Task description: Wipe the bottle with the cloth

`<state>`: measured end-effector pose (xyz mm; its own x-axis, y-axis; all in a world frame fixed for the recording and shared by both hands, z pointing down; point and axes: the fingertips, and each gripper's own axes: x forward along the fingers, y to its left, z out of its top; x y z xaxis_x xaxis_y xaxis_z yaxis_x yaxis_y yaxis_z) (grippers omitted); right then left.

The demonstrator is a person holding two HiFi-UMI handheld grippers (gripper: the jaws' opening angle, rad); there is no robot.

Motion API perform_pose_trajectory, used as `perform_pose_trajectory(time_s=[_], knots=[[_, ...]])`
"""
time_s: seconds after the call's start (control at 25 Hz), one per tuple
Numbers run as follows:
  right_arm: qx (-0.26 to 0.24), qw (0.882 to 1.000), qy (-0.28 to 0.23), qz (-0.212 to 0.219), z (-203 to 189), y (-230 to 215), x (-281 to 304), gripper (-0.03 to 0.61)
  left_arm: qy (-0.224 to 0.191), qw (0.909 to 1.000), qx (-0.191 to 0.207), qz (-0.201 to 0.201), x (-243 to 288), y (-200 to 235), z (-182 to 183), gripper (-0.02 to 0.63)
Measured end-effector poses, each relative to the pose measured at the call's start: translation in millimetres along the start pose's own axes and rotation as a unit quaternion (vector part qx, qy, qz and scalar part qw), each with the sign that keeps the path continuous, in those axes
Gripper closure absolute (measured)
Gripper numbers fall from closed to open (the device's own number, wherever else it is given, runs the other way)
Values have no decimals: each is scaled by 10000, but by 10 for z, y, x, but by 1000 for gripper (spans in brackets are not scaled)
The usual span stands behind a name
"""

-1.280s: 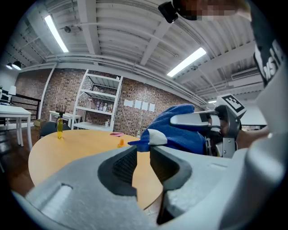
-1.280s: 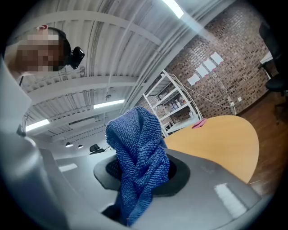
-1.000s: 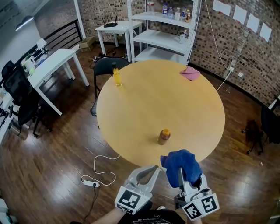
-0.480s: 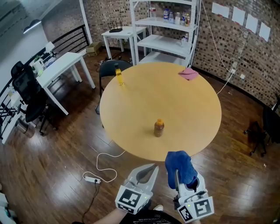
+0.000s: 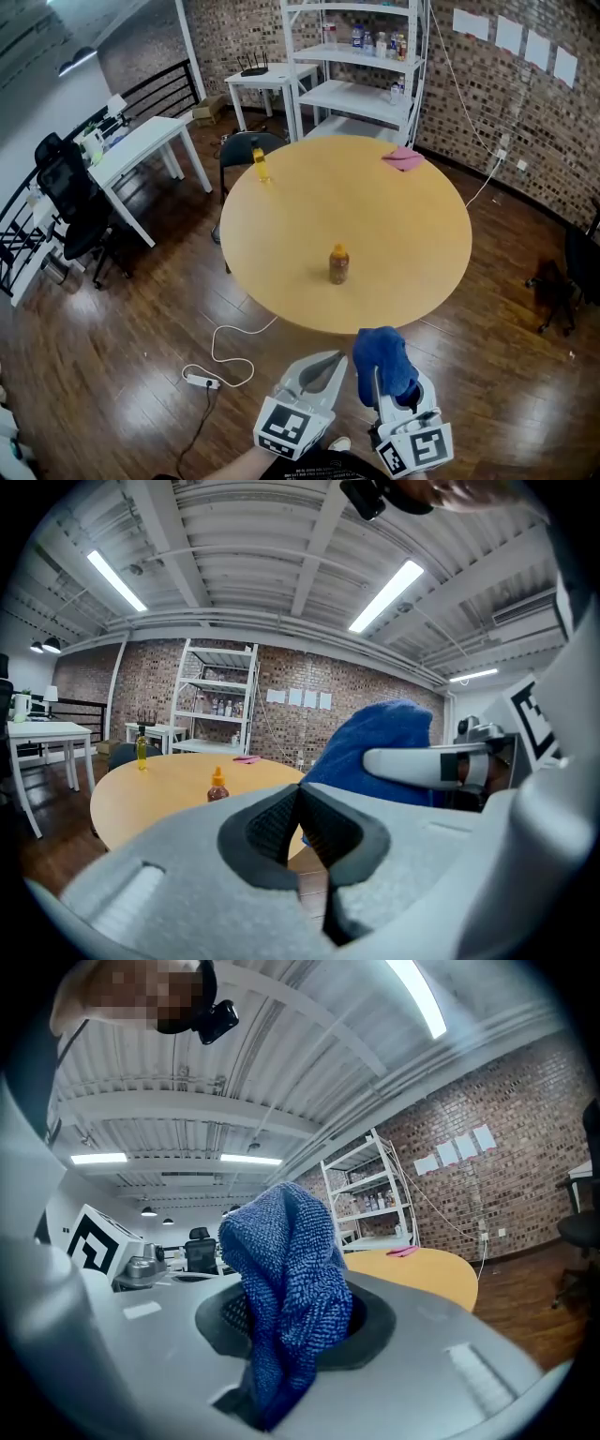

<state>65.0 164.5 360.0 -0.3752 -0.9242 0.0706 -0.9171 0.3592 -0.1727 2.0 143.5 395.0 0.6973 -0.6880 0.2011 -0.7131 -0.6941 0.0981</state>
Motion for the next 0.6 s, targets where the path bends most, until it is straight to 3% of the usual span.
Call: perform_pose_trajectory(time_s=[0.6], knots=[[-128,9999,17,11,-21,50,65,474,49,10000,-9,33,-1,56,7,612]])
